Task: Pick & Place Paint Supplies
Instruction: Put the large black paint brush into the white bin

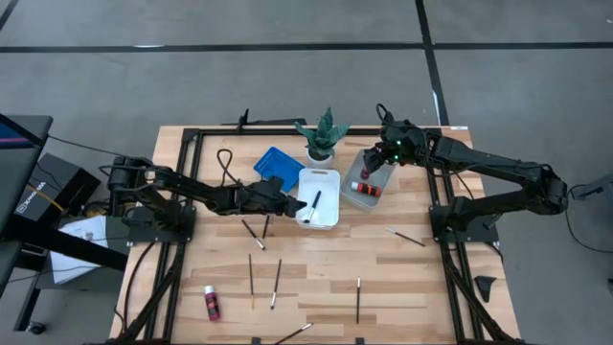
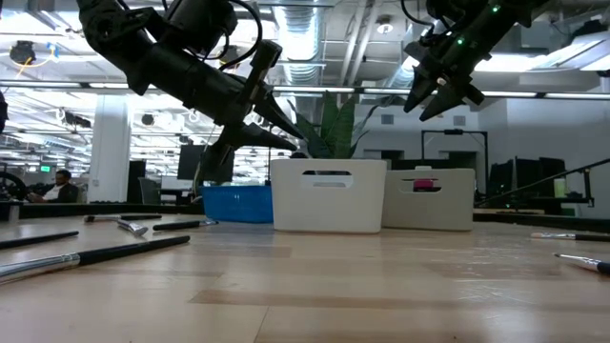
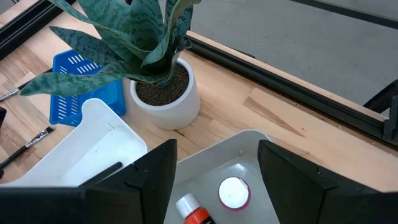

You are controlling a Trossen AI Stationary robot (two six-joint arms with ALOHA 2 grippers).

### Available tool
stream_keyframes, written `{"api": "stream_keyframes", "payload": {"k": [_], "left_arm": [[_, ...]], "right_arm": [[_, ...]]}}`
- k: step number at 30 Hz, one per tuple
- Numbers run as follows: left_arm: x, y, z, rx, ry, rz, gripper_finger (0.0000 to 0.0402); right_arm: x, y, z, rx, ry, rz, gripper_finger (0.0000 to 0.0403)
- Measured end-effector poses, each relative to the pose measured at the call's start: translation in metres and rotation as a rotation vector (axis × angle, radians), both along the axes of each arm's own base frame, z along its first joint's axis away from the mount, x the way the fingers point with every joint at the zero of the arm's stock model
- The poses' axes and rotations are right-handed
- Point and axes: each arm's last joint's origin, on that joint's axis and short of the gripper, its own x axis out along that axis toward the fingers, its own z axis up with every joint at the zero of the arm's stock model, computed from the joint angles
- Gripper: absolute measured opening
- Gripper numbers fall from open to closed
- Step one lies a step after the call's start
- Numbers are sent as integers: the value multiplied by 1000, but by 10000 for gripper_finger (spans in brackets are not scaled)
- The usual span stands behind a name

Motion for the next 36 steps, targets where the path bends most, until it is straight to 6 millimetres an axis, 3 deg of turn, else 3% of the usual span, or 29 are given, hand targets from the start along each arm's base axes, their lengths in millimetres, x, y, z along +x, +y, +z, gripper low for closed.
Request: {"api": "stream_keyframes", "payload": {"k": [6, 11, 15, 20, 23, 29, 36], "left_arm": [[0, 0, 0, 26, 3, -19, 72], [-1, -5, 18, 215, -66, -259, 72], [-14, -10, 45, 420, -100, -362, 72], [-46, -5, 67, 536, 51, -259, 72], [-69, -1, 67, 496, 216, -164, 72], [-107, 2, 49, 278, 536, -50, 72], [-101, -3, 37, 183, 596, -141, 72]], "right_arm": [[0, 0, 0, 0, 0, 0, 221], [0, 0, 0, 0, 0, 0, 221], [0, 0, 0, 1, 0, 0, 221], [0, 0, 0, 4, -4, -5, 221], [0, 0, 0, 4, -4, -5, 221], [0, 0, 0, 4, -4, -5, 221], [0, 0, 0, 3, -7, -5, 221]]}}
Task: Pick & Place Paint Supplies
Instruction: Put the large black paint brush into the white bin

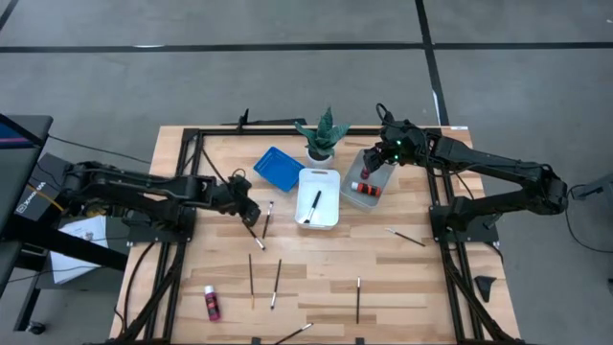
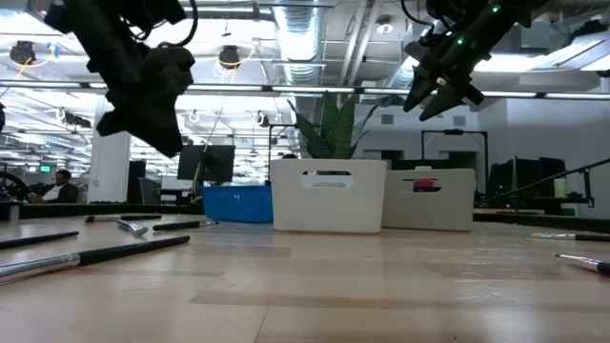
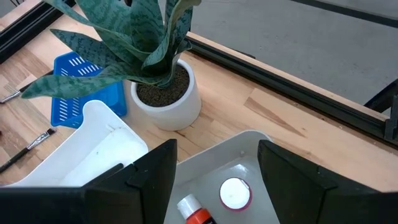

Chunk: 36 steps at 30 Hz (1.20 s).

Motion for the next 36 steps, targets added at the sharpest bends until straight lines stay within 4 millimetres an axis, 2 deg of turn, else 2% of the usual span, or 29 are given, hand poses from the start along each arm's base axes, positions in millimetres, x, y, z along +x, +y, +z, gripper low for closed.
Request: {"api": "stream_keyframes", "payload": {"k": [5, 8, 12, 16, 36], "left_arm": [[23, -3, -16, -87, -25, -50, 72], [35, -3, -31, -135, -10, -17, 72], [41, -3, -52, -170, 75, 80, 72], [43, -2, -64, -178, 107, 177, 72], [46, -3, -66, -186, 94, 193, 72]], "right_arm": [[0, 0, 0, 5, -12, -9, 221], [0, 0, 1, 10, -20, -17, 221], [0, 0, 1, 11, -21, -18, 221], [0, 0, 1, 11, -21, -18, 221], [0, 0, 1, 8, -20, -21, 221]]}}
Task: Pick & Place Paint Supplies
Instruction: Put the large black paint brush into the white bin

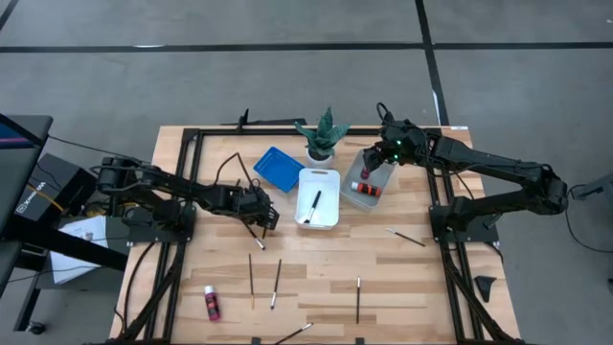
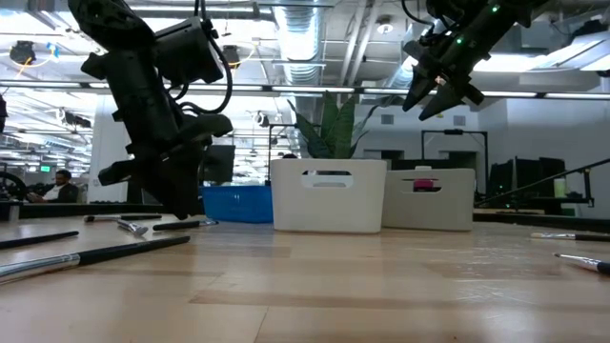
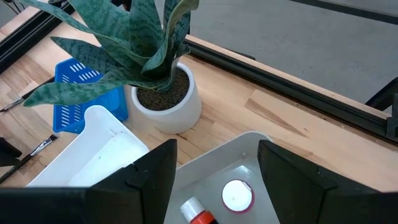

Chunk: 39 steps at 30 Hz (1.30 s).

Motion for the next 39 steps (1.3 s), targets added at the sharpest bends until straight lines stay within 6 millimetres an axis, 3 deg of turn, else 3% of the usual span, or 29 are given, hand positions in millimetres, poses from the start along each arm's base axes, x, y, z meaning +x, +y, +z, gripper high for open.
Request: {"api": "stream_keyframes", "payload": {"k": [11, 18, 22, 28, 35, 39], "left_arm": [[2, 0, -4, 6, 11, -11, 72], [9, -7, -16, 10, 76, -38, 72], [11, -8, -14, 27, 164, -34, 60], [11, -7, -12, 47, 182, -23, 11], [10, -7, -10, 53, 178, -17, 5], [2, -6, 1, 55, 166, -21, 4]], "right_arm": [[6, -3, -5, 4, 13, -2, 221], [27, -5, -22, 43, 24, 53, 221], [37, 0, -25, 48, 2, 87, 221], [40, 4, -18, 25, -59, 98, 221], [39, 2, -18, 27, -55, 90, 221], [39, 3, -18, 33, -58, 91, 221]]}}
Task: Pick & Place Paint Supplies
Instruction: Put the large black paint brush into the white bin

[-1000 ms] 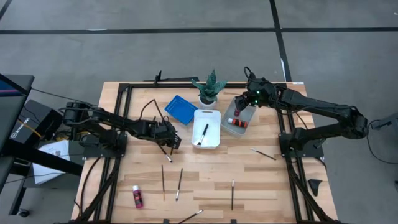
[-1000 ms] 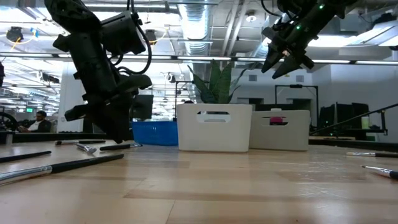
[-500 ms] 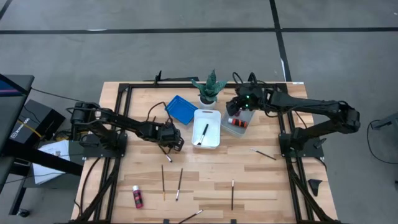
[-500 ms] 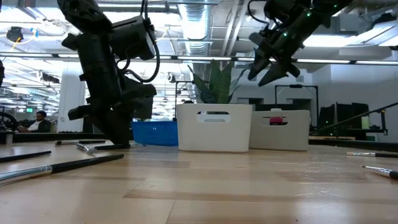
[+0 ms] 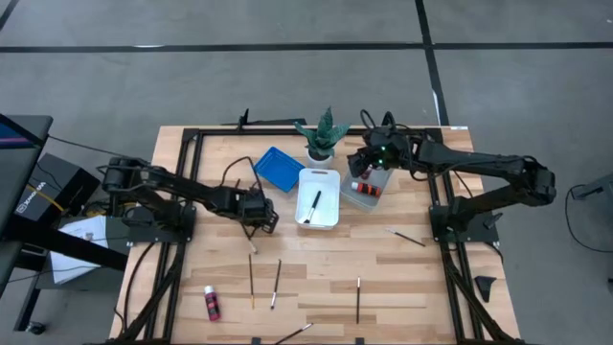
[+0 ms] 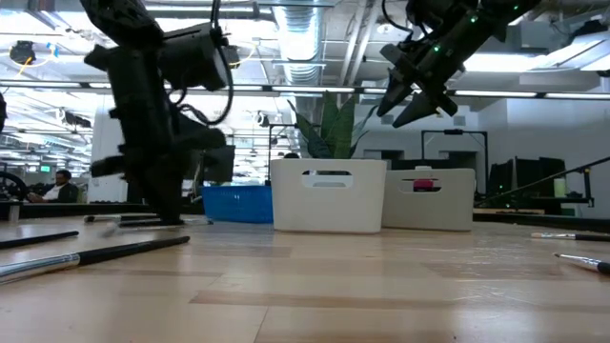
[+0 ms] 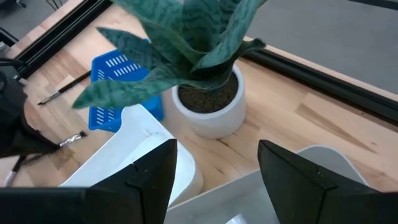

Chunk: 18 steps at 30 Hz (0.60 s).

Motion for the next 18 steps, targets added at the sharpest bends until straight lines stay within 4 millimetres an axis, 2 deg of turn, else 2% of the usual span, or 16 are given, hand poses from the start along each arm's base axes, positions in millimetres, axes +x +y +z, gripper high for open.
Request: {"api": "stream_keyframes", "payload": {"k": [4, 9, 12, 18], "left_arm": [[-2, 1, 25, 9, -118, -25, 3], [-4, 2, 45, 12, -231, -70, 3], [-3, 2, 47, 12, -245, -71, 2], [0, 4, 38, 13, -215, -67, 1]], "right_arm": [[-1, 0, 2, -4, -12, -1, 221], [-1, 0, 2, -5, -7, 2, 221], [-1, 0, 2, -7, -4, 4, 221], [-1, 0, 2, -7, -3, 5, 221]]}}
